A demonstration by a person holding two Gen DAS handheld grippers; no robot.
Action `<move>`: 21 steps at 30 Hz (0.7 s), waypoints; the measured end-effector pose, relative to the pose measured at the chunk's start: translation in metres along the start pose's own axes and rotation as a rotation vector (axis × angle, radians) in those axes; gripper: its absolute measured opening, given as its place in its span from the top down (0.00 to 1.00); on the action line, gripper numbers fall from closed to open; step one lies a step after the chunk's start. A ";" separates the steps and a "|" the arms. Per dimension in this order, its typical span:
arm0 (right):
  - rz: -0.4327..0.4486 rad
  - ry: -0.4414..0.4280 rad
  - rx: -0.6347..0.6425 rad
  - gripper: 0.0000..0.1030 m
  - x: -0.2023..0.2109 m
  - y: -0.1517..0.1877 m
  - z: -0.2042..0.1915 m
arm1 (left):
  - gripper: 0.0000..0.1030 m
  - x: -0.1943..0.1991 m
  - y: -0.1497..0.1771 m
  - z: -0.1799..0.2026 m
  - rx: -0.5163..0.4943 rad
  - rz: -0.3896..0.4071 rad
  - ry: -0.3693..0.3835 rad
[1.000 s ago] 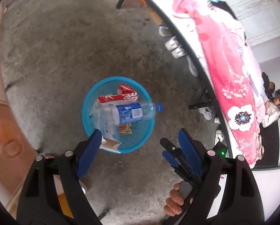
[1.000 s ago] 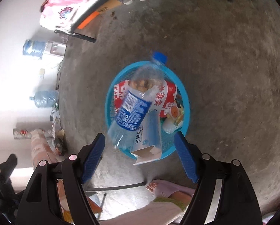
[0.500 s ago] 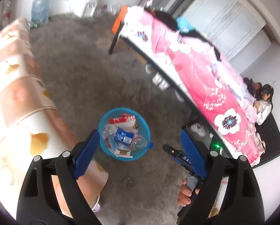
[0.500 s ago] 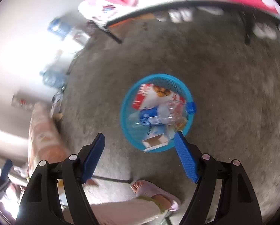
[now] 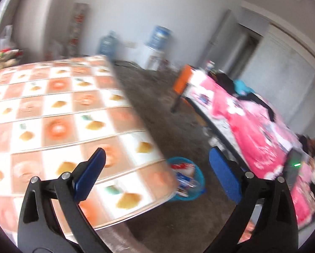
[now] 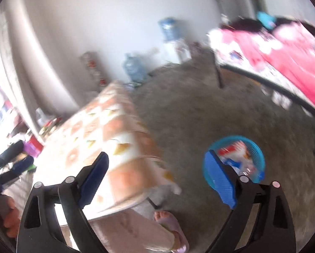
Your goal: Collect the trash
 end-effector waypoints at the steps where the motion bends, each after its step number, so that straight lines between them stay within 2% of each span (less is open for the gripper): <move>1: 0.015 -0.018 0.041 0.09 0.004 -0.003 -0.020 | 0.08 0.008 0.001 -0.011 0.015 0.011 -0.037; 4: 0.040 -0.045 0.120 0.06 0.008 -0.007 -0.062 | 0.08 0.027 0.004 -0.042 0.060 0.024 -0.117; 9: 0.019 -0.070 0.174 0.06 -0.001 -0.005 -0.114 | 0.08 0.046 0.008 -0.094 0.135 0.061 -0.295; 11: 0.009 -0.057 0.199 0.06 -0.006 -0.002 -0.134 | 0.08 0.056 0.009 -0.115 0.138 0.075 -0.383; 13: -0.005 -0.051 0.224 0.06 -0.012 0.002 -0.152 | 0.08 0.060 0.010 -0.129 0.105 0.090 -0.439; 16: -0.017 -0.044 0.254 0.06 -0.020 0.007 -0.170 | 0.08 0.066 0.010 -0.145 0.053 0.107 -0.473; 19: -0.025 -0.039 0.287 0.06 -0.028 0.012 -0.188 | 0.08 0.072 0.010 -0.160 0.058 0.127 -0.494; 21: -0.031 -0.039 0.296 0.06 -0.032 0.014 -0.193 | 0.08 0.076 0.010 -0.165 0.064 0.127 -0.480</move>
Point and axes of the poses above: each gripper's, at about its wrist camera, not at the fingertips, and x roughly against the way its jaws point, z to its right, y to its underside, the point moved 6 cm from there along -x, roughly the way its jaws point, and after that the axes turned 2 degrees about z, right-handed, at the moved point
